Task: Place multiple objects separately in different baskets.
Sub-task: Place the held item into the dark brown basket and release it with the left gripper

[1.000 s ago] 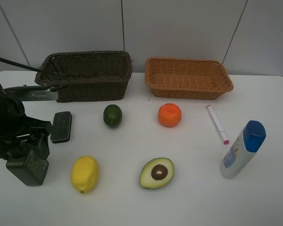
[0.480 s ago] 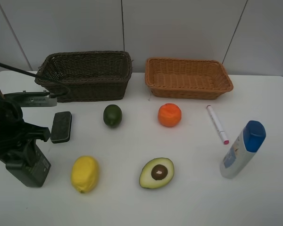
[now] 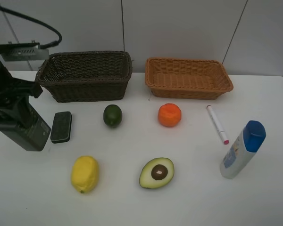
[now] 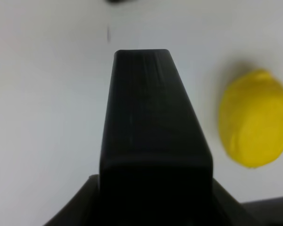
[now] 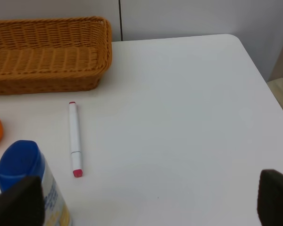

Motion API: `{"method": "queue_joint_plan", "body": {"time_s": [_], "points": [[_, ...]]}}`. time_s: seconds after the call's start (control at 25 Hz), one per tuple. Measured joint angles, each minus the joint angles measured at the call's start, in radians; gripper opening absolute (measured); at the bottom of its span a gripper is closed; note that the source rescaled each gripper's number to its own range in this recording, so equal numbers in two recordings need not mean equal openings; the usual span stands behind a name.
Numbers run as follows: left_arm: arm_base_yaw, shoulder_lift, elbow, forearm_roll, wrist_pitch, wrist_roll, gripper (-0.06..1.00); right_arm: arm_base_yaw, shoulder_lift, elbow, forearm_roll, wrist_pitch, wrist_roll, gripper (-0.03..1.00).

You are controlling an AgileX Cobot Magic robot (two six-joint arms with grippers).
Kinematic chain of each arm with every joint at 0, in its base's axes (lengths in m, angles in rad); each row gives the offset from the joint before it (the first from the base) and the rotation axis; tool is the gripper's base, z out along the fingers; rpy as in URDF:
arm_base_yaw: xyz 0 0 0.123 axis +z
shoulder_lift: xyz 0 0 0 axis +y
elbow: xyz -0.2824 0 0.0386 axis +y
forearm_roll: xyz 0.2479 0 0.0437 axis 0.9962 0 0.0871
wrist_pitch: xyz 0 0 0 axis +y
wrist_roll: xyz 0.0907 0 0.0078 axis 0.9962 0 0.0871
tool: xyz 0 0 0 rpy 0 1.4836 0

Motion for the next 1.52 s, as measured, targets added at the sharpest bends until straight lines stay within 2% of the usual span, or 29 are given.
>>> {"method": "queue_joint_plan", "body": {"time_s": [0.24, 0.6, 0.8, 1.04, 1.08, 1.12, 1.24, 1.28, 1.36, 1.52], "points": [[0.027, 0.148, -0.365, 0.0, -0.057, 0.0, 0.0, 0.0, 0.0, 0.0, 0.0, 0.0, 0.0, 0.99], [0.041, 0.635, -0.901, 0.02, -0.058, 0.0, 0.0, 0.0, 0.0, 0.0, 0.0, 0.0, 0.0, 0.99], [0.066, 0.815, -1.065, 0.1, 0.007, -0.036, 0.0, 0.0, 0.0, 0.0, 0.0, 0.0, 0.0, 0.99], [0.128, 0.908, -1.092, 0.121, 0.012, -0.055, 0.0, 0.0, 0.0, 0.0, 0.0, 0.0, 0.0, 0.99], [0.133, 0.913, -1.092, 0.121, 0.015, -0.055, 0.04, 0.0, 0.0, 0.0, 0.0, 0.0, 0.0, 0.99], [0.135, 0.916, -1.092, 0.122, 0.018, -0.055, 0.16, 0.0, 0.0, 0.0, 0.0, 0.0, 0.0, 0.99], [0.136, 0.913, -1.102, 0.12, 0.029, -0.052, 0.72, 0.0, 0.0, 0.0, 0.0, 0.0, 0.0, 0.99], [0.136, 0.913, -1.11, 0.119, 0.037, -0.052, 0.82, 0.0, 0.0, 0.0, 0.0, 0.0, 0.0, 0.99], [0.135, 0.913, -1.131, 0.107, 0.069, -0.052, 0.91, 0.0, 0.0, 0.0, 0.0, 0.0, 0.0, 0.99], [0.135, 0.904, -1.216, 0.085, 0.089, -0.052, 0.94, 0.0, 0.0, 0.0, 0.0, 0.0, 0.0, 0.99]]}}
